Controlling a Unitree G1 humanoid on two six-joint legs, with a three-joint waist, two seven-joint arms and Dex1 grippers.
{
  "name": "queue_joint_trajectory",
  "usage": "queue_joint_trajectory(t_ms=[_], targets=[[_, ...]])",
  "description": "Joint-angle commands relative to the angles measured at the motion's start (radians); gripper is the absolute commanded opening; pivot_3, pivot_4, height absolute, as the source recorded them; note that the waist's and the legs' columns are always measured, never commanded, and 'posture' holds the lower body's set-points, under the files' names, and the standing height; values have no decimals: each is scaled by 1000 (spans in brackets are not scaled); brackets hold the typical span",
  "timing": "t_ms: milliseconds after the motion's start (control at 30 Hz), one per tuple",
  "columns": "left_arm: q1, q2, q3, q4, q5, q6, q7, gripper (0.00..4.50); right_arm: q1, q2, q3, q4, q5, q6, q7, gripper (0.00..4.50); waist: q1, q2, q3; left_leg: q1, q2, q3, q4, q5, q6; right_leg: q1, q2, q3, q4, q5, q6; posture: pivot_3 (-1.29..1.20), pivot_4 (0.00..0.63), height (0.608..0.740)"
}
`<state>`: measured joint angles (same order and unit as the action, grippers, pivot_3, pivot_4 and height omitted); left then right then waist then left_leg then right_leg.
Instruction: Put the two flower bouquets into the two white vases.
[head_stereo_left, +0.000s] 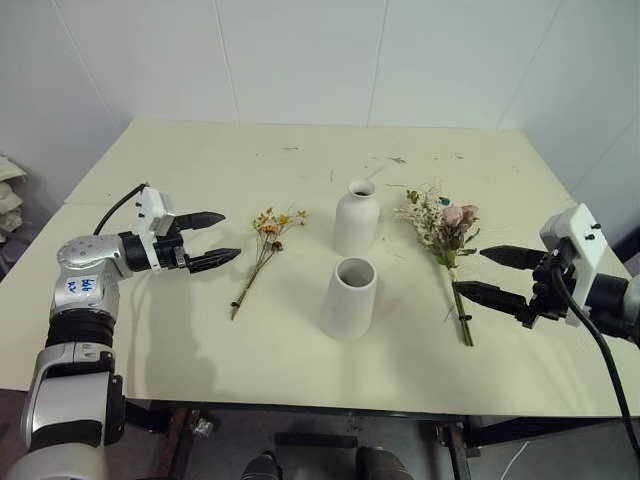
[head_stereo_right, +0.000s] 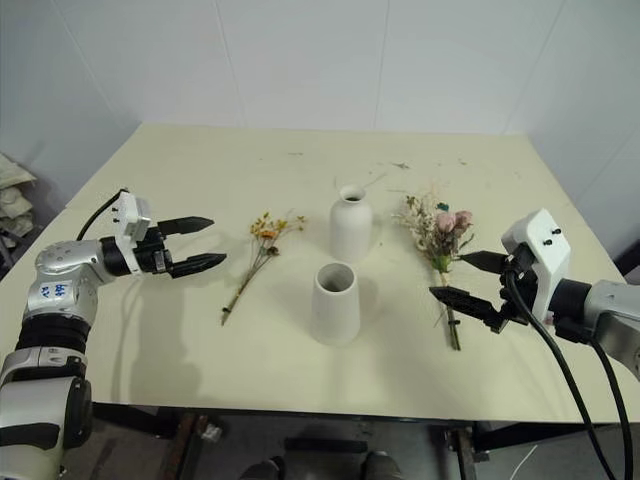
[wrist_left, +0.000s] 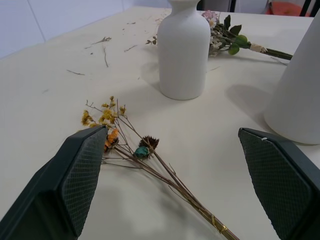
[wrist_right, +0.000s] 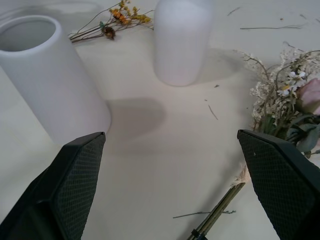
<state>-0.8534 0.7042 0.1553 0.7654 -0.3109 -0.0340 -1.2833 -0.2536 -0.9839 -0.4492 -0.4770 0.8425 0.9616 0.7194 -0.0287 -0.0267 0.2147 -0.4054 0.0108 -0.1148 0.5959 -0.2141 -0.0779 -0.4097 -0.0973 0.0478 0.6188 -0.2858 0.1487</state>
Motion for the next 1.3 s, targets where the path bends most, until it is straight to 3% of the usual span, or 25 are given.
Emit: queue_joint_trajectory(t_ms=[33, 233, 433, 600, 733, 1067, 1300], targets=[[-37, 17, 12, 19, 7, -30, 1, 4478, -48, 10, -13, -1, 12, -28, -19, 4500, 1, 0, 0, 0, 0, 0, 0, 0, 0, 0, 0, 0, 0, 0, 0, 0, 150, 740], [-12, 39, 22, -39, -8, 15, 9, 4478, -140, 73, 76, 64, -64, -152, -15, 4500, 0, 0, 0, 0, 0, 0, 0, 0, 0, 0, 0, 0, 0, 0, 0, 0, 150, 740], [-41, 63, 23, -12, 14, 2, 35, 4478, -114, 87, 80, 41, -74, -217, 29, 4500, 1, 0, 0, -1, 0, 0, -1, 0, 0, -1, 0, 0, 0, 0, 0, 0, 150, 740], [13, 70, 30, -113, 18, 105, 144, 4478, -199, 93, 113, 119, -89, -294, 96, 4500, -1, 0, 0, 0, 0, 0, 0, 0, 0, 0, 0, 1, 0, 0, 0, 0, 150, 740], [60, 71, 10, -307, 19, 358, 287, 4478, -227, 70, 131, 166, -117, -349, 166, 4500, 0, 0, 0, 0, 1, 0, 0, 0, 0, -1, 1, 1, 1, 0, 0, 0, 150, 740], [95, 57, -42, -569, 23, 745, 477, 4478, -187, 45, 126, 168, -116, -369, 275, 4500, 1, 0, 0, 0, 1, 0, 0, 0, 0, -1, 2, 2, 1, 0, 0, 0, 150, 740], [141, 159, -130, -842, -11, 1143, 492, 4478, -223, 70, 177, 226, -149, -392, 284, 4500, -4, 0, 0, 1, 1, 1, 0, 0, -1, -1, 2, 3, 1, 0, 0, 0, 150, 740]])
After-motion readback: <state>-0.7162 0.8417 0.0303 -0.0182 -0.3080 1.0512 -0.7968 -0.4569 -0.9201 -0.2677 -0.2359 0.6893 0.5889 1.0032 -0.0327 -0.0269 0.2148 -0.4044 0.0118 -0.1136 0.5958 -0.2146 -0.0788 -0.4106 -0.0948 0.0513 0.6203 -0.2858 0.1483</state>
